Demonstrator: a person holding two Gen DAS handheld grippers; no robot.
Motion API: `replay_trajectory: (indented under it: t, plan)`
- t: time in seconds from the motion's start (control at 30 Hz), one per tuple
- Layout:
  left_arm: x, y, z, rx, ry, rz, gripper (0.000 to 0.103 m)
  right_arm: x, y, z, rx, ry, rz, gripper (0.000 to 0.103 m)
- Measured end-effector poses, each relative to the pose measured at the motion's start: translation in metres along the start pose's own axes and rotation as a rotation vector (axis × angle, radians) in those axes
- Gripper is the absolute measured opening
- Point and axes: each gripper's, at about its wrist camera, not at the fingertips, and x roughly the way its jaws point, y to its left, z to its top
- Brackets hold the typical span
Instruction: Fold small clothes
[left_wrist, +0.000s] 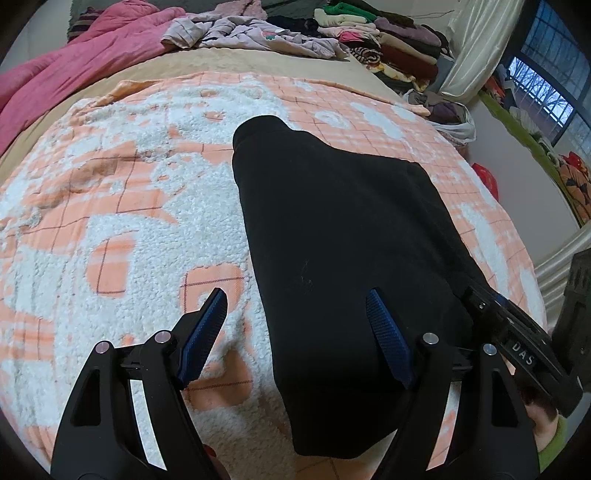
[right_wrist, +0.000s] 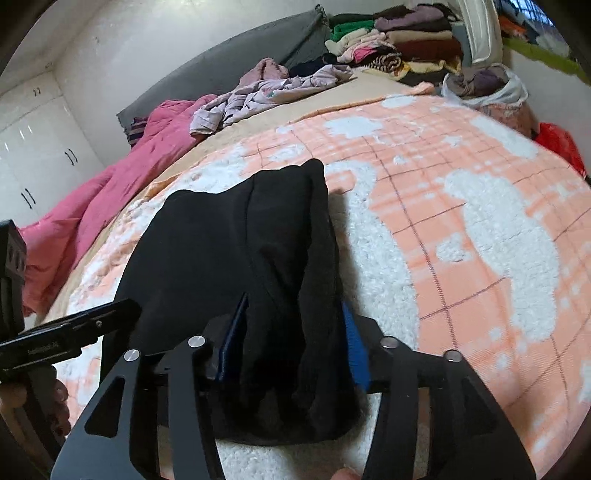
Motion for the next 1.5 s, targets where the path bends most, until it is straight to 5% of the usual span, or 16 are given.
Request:
replay_trajectory:
  t: [0.33,0.63,0.7,0.93,1.5]
  plan:
    - [-0.005,0.005,-0.003,-0.025,-0.005,-0.006,0.070,-0.012,-0.001,-0.003,0.008,0.004,-0.035,0.074]
    - [-0.024,0.009,-0.010,-0.035,-0.038,-0.001,0.071,-0.054,0.016,0.001,-0.049,-0.109,-0.061,0.086]
    - [-0.031,0.009,-0.012,-0.037,-0.052,0.001,0.077,-0.065,0.021,0.001,-0.069,-0.140,-0.075,0.098]
    - [-0.067,0.009,-0.020,-0.017,-0.129,0.006,0.094,-0.096,0.034,-0.004,-0.110,-0.213,-0.079,0.098]
    - [-0.132,0.014,-0.061,0.032,-0.263,0.063,0.093,-0.142,0.061,-0.038,-0.176,-0.267,-0.084,0.098]
